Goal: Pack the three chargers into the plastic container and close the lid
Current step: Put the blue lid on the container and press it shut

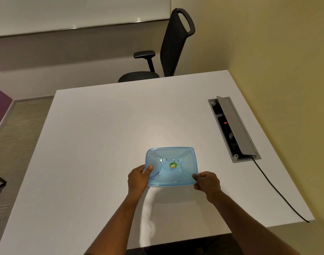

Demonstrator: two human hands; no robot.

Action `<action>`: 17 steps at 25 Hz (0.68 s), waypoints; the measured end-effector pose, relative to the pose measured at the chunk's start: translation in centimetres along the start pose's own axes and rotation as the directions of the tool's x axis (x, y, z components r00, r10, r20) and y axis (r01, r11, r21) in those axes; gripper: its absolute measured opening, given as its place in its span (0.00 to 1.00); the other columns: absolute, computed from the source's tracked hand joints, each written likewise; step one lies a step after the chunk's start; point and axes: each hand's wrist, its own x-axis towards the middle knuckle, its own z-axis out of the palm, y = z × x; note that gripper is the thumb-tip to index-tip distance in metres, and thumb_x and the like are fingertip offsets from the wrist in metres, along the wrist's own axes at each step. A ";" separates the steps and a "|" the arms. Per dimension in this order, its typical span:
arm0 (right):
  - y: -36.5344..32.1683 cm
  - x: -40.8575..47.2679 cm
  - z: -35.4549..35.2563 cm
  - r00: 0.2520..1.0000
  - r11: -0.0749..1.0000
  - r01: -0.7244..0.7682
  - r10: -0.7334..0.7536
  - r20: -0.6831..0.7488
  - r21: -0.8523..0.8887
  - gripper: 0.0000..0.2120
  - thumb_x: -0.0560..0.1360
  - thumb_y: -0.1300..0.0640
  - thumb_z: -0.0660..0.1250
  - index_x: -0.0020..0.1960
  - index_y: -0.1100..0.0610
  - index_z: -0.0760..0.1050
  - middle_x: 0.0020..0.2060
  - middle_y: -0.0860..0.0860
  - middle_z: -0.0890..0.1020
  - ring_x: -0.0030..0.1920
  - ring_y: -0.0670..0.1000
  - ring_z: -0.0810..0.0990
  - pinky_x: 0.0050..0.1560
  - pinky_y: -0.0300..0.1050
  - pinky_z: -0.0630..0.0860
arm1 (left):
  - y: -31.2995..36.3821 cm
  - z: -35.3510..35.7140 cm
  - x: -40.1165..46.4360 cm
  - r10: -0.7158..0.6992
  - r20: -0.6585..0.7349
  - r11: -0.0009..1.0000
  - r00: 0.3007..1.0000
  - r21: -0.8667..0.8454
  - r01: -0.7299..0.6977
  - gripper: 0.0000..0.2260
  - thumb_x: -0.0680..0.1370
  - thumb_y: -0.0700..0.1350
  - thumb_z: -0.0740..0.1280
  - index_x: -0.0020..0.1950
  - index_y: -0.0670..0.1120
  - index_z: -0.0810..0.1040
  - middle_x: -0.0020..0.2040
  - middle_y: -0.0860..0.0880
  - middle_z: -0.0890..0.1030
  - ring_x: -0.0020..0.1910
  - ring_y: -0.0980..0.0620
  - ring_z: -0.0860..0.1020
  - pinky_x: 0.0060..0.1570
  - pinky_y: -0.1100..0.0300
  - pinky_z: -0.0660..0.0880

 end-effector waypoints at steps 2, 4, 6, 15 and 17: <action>0.4 0.0 -0.2 0.998 0.997 -0.043 0.040 0.042 0.071 0.10 0.72 0.57 0.75 0.36 0.60 0.78 0.32 0.57 0.82 0.30 0.55 0.82 0.50 0.54 0.83 | -0.5 0.1 -0.4 -0.055 0.002 0.998 0.998 0.005 0.055 0.16 0.78 0.57 0.66 0.41 0.46 0.83 0.34 0.46 0.82 0.32 0.46 0.77 0.40 0.50 0.78; 0.7 -0.1 -0.2 0.998 0.995 -0.043 0.038 0.055 0.091 0.09 0.72 0.57 0.75 0.39 0.61 0.77 0.34 0.58 0.83 0.31 0.55 0.82 0.50 0.54 0.83 | -1.0 0.2 -0.7 -0.062 0.017 0.998 0.998 -0.032 0.063 0.20 0.78 0.57 0.66 0.41 0.40 0.80 0.33 0.43 0.80 0.28 0.47 0.76 0.35 0.50 0.79; 0.8 -0.1 -0.2 0.998 0.996 -0.036 0.032 0.050 0.081 0.09 0.72 0.57 0.74 0.41 0.62 0.77 0.34 0.58 0.83 0.30 0.54 0.82 0.48 0.53 0.83 | -1.2 0.2 -0.8 -0.056 0.025 0.996 0.998 -0.063 0.057 0.21 0.78 0.56 0.66 0.42 0.37 0.79 0.32 0.44 0.79 0.27 0.48 0.75 0.34 0.48 0.79; 0.5 0.5 -0.2 0.993 0.998 -0.042 0.037 0.113 0.046 0.10 0.76 0.57 0.70 0.42 0.62 0.73 0.32 0.57 0.79 0.30 0.55 0.79 0.47 0.55 0.82 | -1.3 0.5 -0.4 -0.061 0.048 0.992 0.997 -0.109 0.066 0.23 0.78 0.57 0.66 0.38 0.36 0.75 0.30 0.47 0.74 0.31 0.49 0.69 0.35 0.56 0.67; 0.6 0.5 -0.2 0.994 1.000 -0.021 0.020 0.107 0.014 0.11 0.76 0.56 0.70 0.41 0.62 0.72 0.33 0.57 0.79 0.29 0.55 0.79 0.41 0.51 0.82 | -1.3 0.5 -0.3 -0.055 0.043 0.993 0.998 -0.102 0.059 0.23 0.78 0.58 0.66 0.33 0.41 0.74 0.27 0.49 0.73 0.29 0.50 0.68 0.34 0.57 0.67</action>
